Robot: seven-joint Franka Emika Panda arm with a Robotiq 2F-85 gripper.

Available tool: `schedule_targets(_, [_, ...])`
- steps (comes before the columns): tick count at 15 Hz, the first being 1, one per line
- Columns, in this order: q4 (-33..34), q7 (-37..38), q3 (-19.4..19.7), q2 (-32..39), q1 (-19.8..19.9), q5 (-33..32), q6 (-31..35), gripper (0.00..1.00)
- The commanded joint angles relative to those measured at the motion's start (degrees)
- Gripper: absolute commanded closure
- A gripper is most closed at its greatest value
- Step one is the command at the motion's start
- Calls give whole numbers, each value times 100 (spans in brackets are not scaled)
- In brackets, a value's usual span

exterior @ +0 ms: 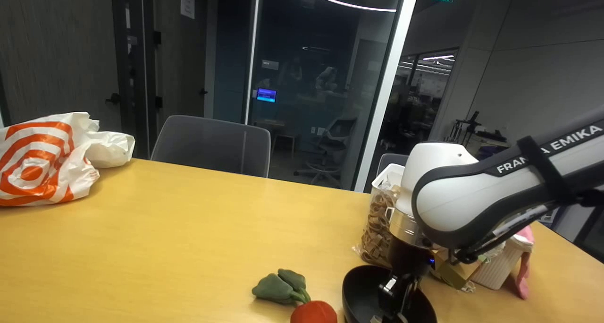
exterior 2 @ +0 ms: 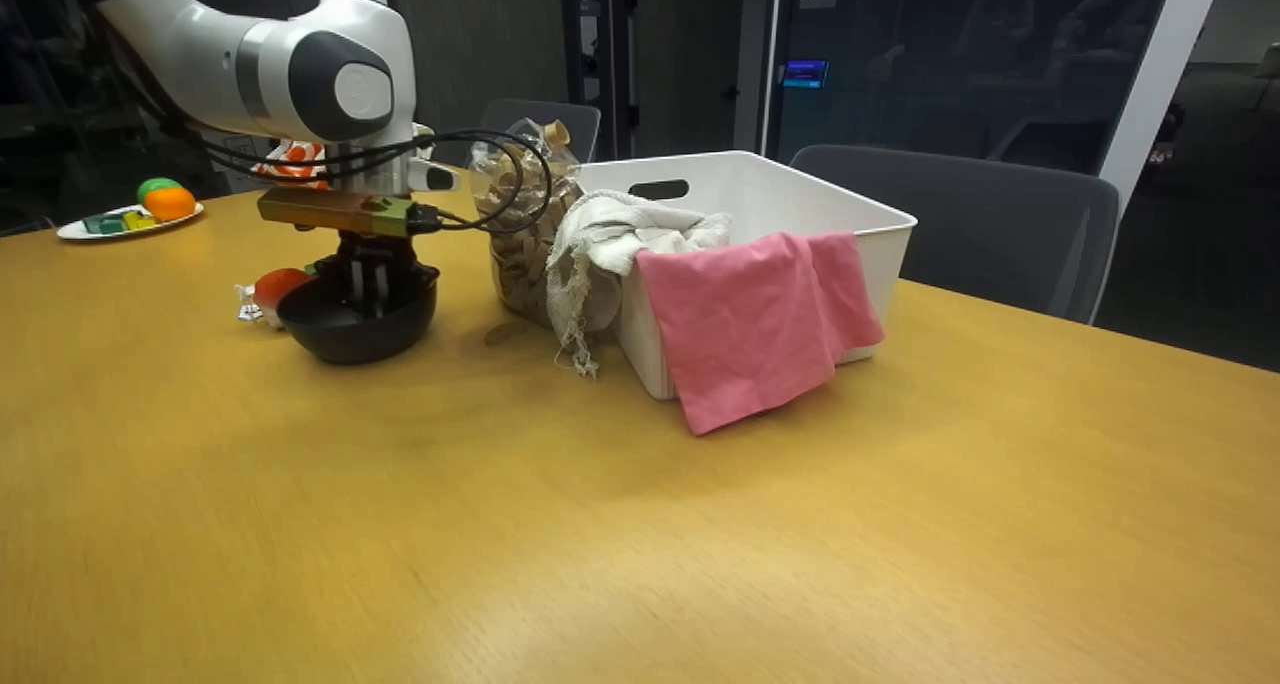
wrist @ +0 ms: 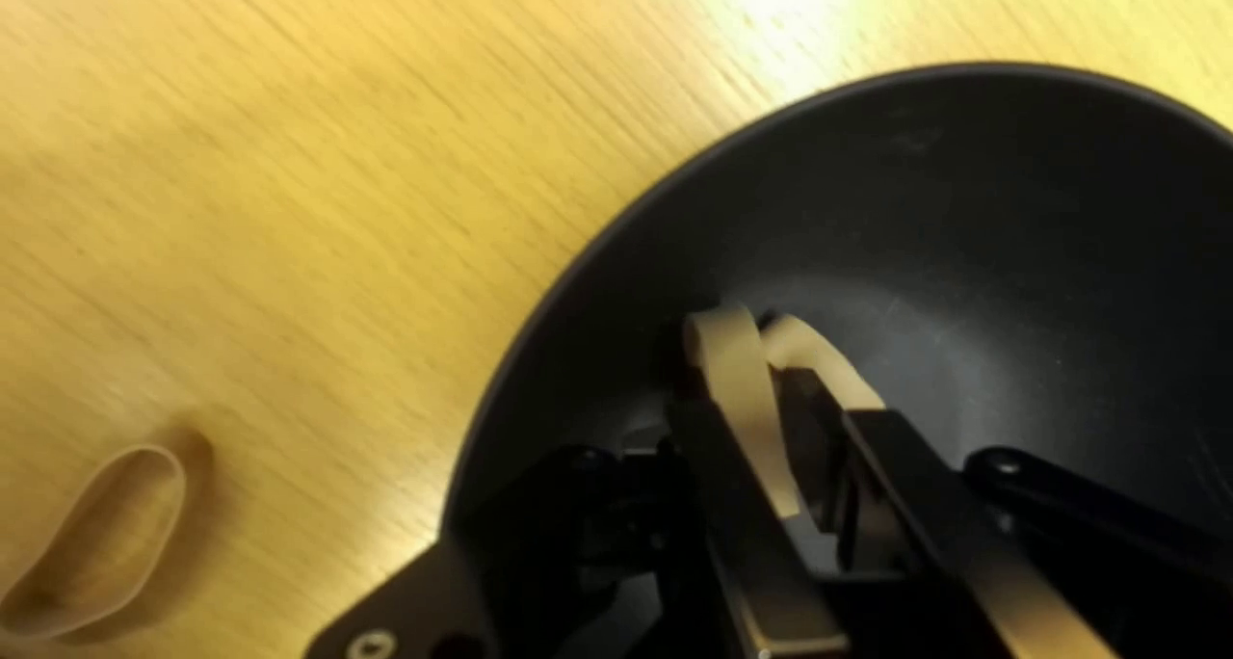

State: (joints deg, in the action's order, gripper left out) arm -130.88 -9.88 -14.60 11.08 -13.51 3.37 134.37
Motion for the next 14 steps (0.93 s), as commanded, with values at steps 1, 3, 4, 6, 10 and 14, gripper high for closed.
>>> schedule_targets(1, [-10, -209, -106, -237, 41, 247, -110, 40])
schedule_targets(3, [-23, -320, -153, -321, 40, 393, -108, 24])
schedule_targets(4, [-18, -367, -171, -332, 37, 474, -102, 18])
schedule_targets(6, [-6, -436, -199, -296, 17, 559, -95, 2])
schedule_targets(10, [-6, -607, -262, -132, -7, 648, -122, 0])
schedule_targets(14, [-75, -589, -230, 25, -67, 191, 82, 0])
